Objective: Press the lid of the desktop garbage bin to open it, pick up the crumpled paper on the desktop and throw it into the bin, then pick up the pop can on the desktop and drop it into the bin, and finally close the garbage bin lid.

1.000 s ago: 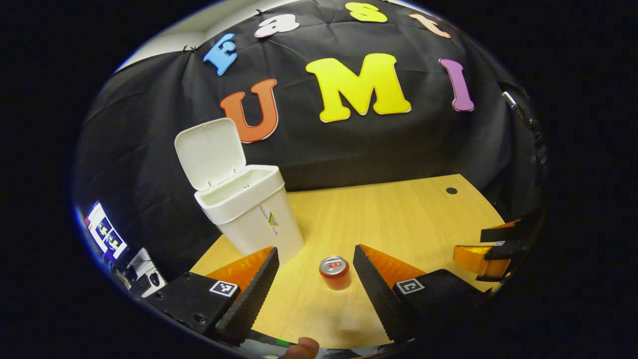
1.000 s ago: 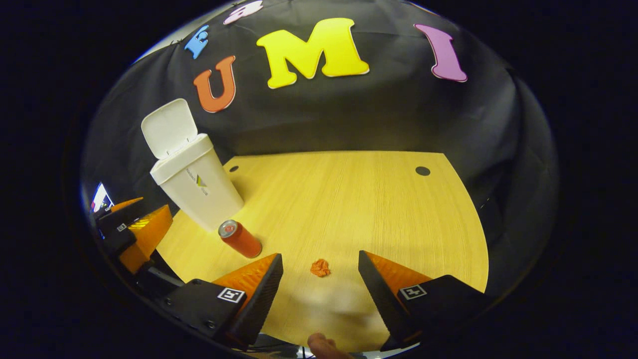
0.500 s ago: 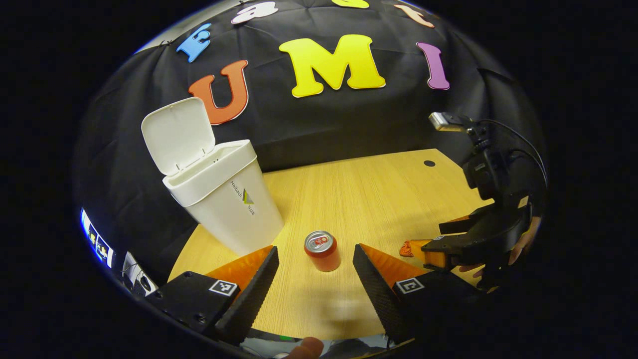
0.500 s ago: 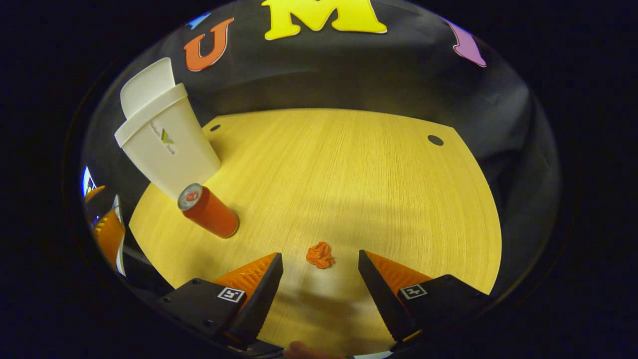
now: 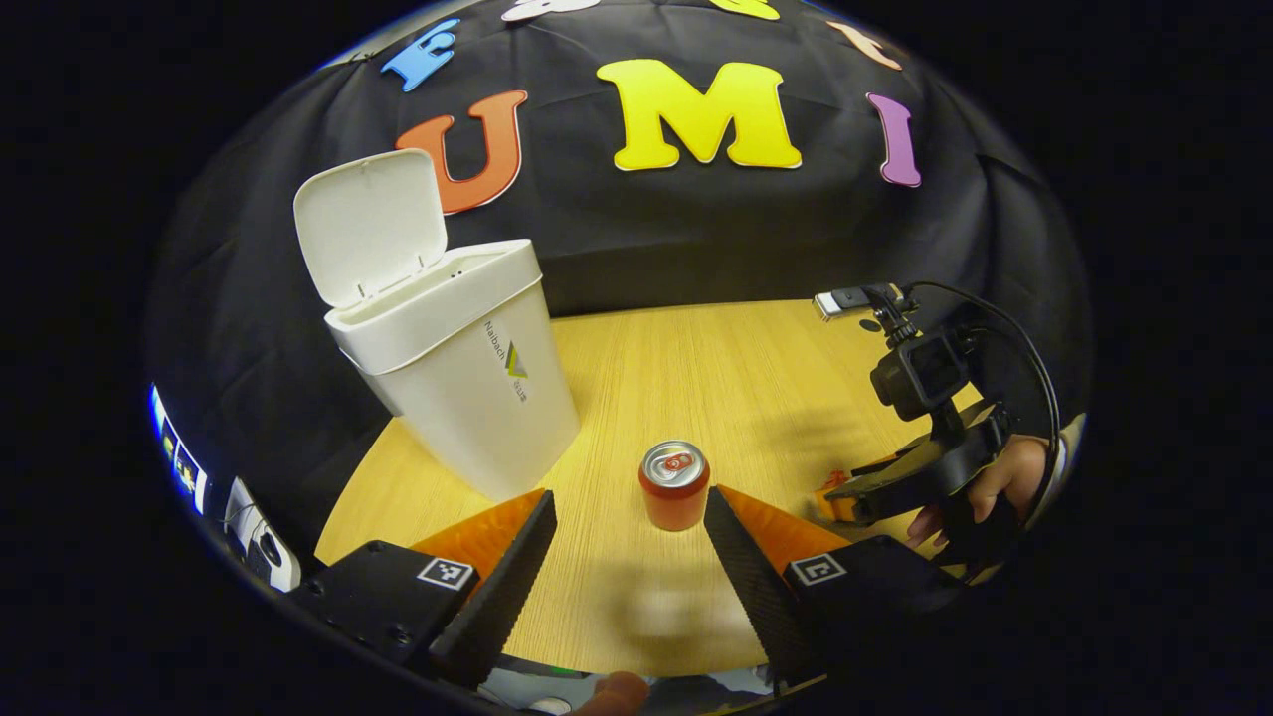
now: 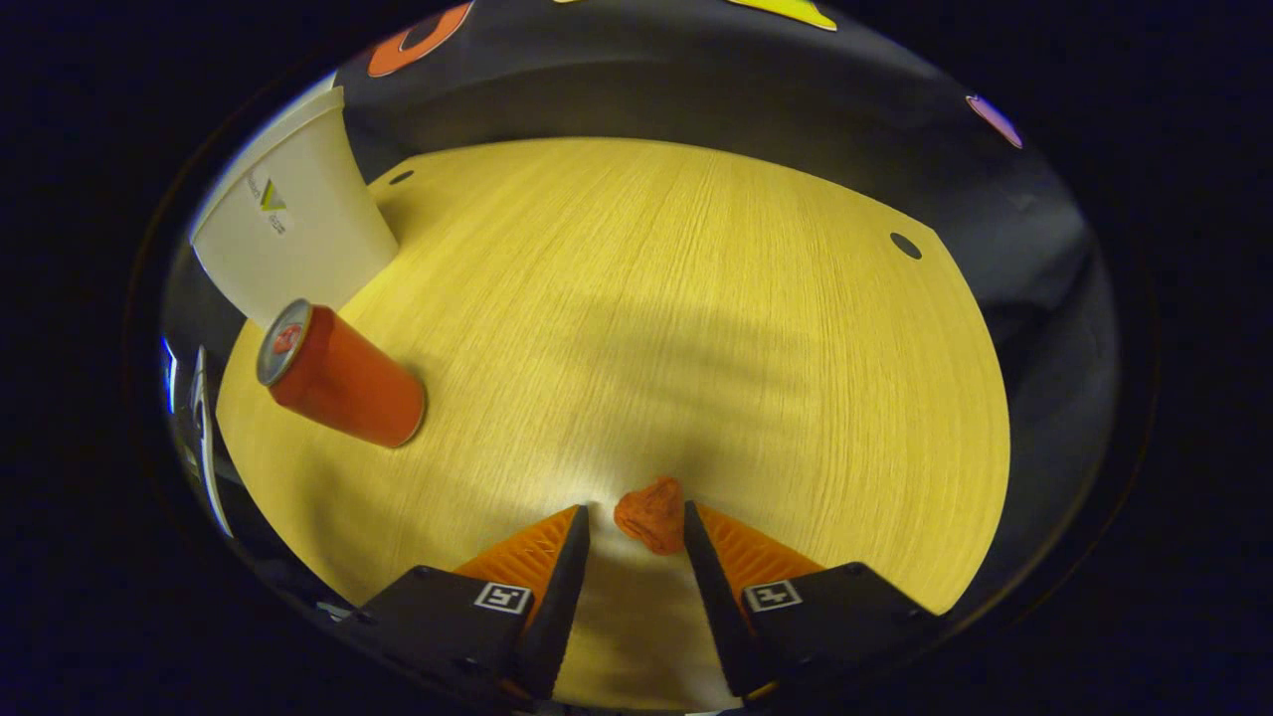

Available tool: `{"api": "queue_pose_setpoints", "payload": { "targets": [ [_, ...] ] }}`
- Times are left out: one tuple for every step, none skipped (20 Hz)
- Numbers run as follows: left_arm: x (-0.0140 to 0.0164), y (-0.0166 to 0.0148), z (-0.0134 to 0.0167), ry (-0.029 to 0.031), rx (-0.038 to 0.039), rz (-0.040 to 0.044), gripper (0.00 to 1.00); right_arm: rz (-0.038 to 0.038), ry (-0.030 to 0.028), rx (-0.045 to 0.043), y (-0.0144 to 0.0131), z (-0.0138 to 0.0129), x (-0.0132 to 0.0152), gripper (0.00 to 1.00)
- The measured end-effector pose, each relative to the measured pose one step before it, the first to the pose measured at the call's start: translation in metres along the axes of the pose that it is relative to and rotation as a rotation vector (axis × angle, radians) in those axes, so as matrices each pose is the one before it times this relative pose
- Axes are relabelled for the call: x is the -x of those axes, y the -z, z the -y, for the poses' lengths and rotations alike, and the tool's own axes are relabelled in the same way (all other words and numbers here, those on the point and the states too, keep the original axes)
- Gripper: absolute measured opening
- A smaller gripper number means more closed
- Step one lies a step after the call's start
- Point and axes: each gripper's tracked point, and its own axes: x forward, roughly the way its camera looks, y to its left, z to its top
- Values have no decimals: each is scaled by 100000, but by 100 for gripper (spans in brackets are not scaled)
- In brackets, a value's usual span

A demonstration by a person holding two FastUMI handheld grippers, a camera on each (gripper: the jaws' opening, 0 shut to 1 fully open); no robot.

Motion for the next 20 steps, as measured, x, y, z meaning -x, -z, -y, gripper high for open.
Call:
{"api": "queue_pose_setpoints", "payload": {
  "targets": [
    [6,239,-291,-11,521,-740,99,-1241,-724,-62,39,-299,-333,58],
    [0,132,-365,-191,390,-626,99,-1498,1380,561,138,129,-170,58],
    [-23,122,-365,-340,175,-215,99,-942,-191,-243,241,-385,-127,58],
    [-14,-25,-355,-471,164,50,99,-904,-191,190,10,-176,-118,58],
    [11,68,-229,-513,334,-52,99,-258,758,384,-78,152,-119,58],
    [-21,107,-130,-184,376,-364,99,-357,-282,410,-158,-98,-137,59],
    [129,135,-116,-99,437,-394,99,-215,-177,610,-30,-150,-276,58],
    [1,192,-29,151,280,-572,99,-341,212,500,-203,-37,-202,60],
    [-7,267,-120,-44,17,-786,99,-279,-983,-222,-223,-228,-1,58],
    [37,115,-112,-326,-8,-469,99,-152,-492,-331,-61,56,64,58],
    [30,56,-188,-476,52,40,99,-413,-1395,-574,-52,21,-29,59],
    [-28,-23,-184,-473,-158,257,99,-967,-189,-985,140,4,-189,59],
    [-28,124,-216,-878,-314,-156,99,-210,-312,-489,-106,-19,-36,54],
    [-6,59,-257,-837,-240,-44,99,239,-1287,-395,-1,-33,-113,51],
    [132,121,-184,-793,11,-275,99,662,-681,-423,-73,-250,14,53],
    [82,60,-199,-666,127,-155,99,-442,-48,31,89,-151,116,43],
    [217,-122,-138,-656,-45,39,99,45,-194,805,9,25,28,35],
    [31,-210,-198,-697,-239,507,99,-87,-384,1254,-40,4,139,35],
    [178,-183,-220,-888,-296,632,99,-97,-275,677,-117,53,-65,35],
    [49,-188,-153,-619,122,266,99,-746,29,75,50,64,71,23]
  ]
}}
